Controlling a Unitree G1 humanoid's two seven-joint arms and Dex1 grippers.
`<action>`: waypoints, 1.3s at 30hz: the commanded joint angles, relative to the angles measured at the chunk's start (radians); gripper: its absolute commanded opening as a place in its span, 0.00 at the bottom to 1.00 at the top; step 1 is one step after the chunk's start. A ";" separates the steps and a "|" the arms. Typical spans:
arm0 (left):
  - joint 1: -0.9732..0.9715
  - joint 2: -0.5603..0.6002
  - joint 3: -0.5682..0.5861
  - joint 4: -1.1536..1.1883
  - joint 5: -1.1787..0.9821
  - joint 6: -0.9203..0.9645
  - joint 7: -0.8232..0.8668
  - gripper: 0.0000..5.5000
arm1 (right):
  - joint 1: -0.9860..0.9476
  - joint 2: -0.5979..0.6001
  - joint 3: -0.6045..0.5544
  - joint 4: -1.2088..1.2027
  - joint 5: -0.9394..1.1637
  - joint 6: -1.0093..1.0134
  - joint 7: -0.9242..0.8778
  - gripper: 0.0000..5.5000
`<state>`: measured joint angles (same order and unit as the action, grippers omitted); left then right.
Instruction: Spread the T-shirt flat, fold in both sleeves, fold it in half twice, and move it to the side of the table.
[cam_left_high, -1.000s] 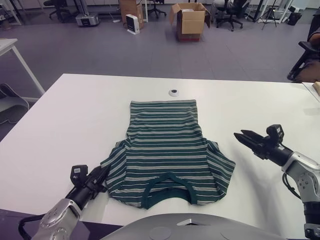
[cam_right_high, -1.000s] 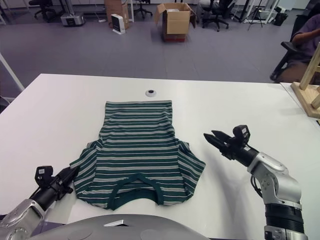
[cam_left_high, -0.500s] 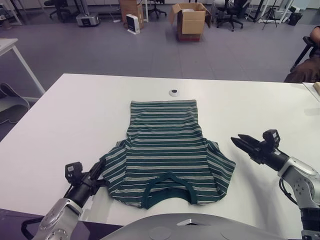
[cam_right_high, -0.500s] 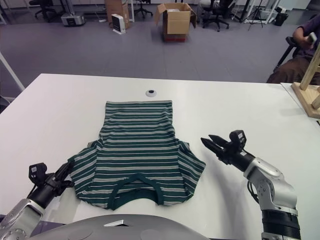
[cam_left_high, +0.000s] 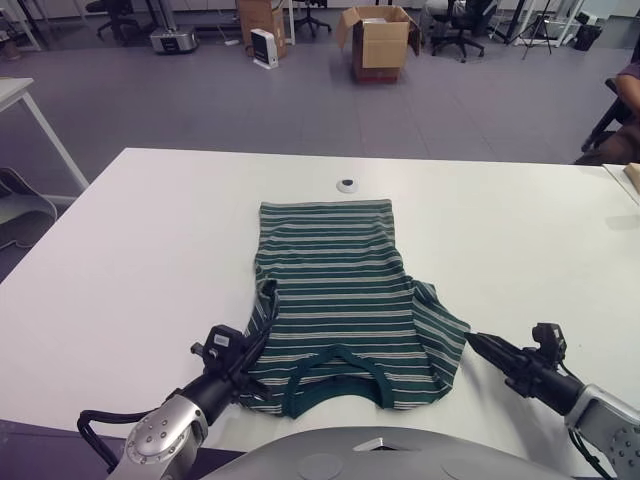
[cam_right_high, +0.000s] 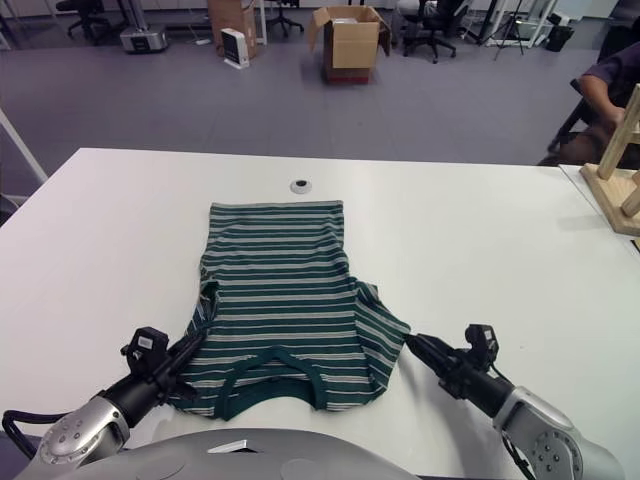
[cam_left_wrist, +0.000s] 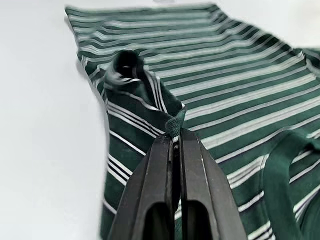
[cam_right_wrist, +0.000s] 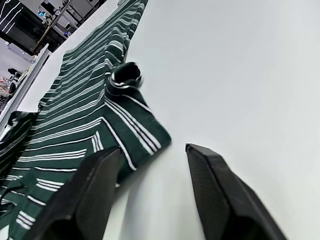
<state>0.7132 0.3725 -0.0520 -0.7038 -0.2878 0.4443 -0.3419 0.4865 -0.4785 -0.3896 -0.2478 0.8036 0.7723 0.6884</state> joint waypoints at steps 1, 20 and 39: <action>-0.013 0.026 -0.045 0.037 0.070 -0.011 0.001 0.00 | -0.023 0.035 0.007 0.007 0.022 0.044 -0.060 0.37; 0.069 0.160 0.135 -0.063 -0.081 -0.123 -0.238 0.41 | -0.131 -0.090 0.264 -0.289 -0.041 0.016 -0.001 0.00; 0.061 0.591 0.331 0.112 0.197 -0.550 -0.725 0.82 | -0.181 -0.550 0.317 -0.254 -0.266 -0.305 0.548 0.35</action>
<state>0.7929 0.9517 0.2953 -0.6173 -0.1407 -0.0692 -1.0639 0.2904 -0.9227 -0.0625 -0.5507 0.6349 0.6079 1.1209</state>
